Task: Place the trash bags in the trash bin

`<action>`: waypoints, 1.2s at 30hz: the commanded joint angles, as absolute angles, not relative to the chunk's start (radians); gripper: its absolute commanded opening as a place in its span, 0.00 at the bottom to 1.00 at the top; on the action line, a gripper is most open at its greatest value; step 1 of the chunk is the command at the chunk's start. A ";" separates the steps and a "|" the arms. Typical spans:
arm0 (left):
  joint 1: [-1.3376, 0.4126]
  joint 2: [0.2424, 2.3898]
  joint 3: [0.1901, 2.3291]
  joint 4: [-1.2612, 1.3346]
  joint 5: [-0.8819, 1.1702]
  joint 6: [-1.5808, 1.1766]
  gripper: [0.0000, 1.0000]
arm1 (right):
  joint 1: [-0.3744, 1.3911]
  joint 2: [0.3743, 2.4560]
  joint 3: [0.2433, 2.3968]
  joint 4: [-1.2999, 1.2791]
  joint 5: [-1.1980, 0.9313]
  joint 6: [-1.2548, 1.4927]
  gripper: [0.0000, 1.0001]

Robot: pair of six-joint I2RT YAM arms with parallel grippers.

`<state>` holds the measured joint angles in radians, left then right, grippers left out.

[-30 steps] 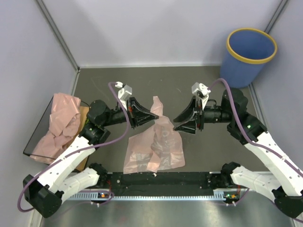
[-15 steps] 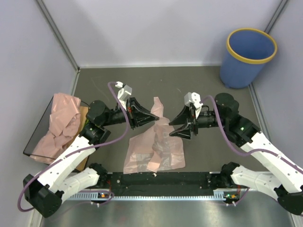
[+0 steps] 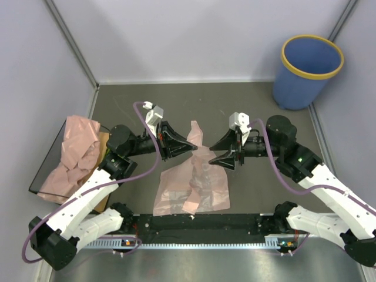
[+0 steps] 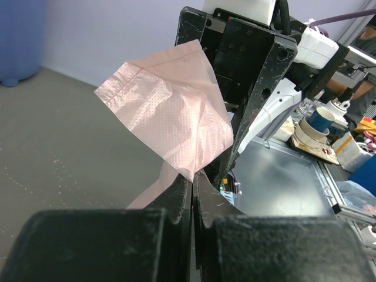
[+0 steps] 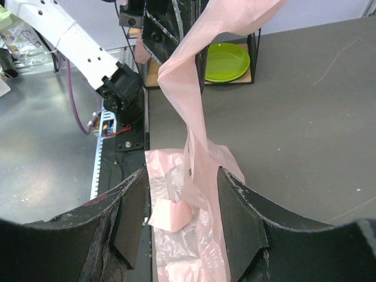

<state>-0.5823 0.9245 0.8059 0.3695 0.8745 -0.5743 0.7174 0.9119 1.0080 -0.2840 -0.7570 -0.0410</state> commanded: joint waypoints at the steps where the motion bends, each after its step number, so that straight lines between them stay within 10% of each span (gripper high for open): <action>1: -0.584 0.903 0.810 0.427 0.888 -0.568 0.00 | 0.729 0.922 1.035 -0.201 -0.782 -0.009 0.51; 36: -0.607 0.927 0.825 0.339 0.784 -0.528 0.00 | 0.782 1.071 1.138 -0.008 -0.787 0.242 0.30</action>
<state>-0.6048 0.9257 0.8059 0.3305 0.8185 -0.5316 0.7647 1.0637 1.0752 -0.1104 -0.7479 0.1722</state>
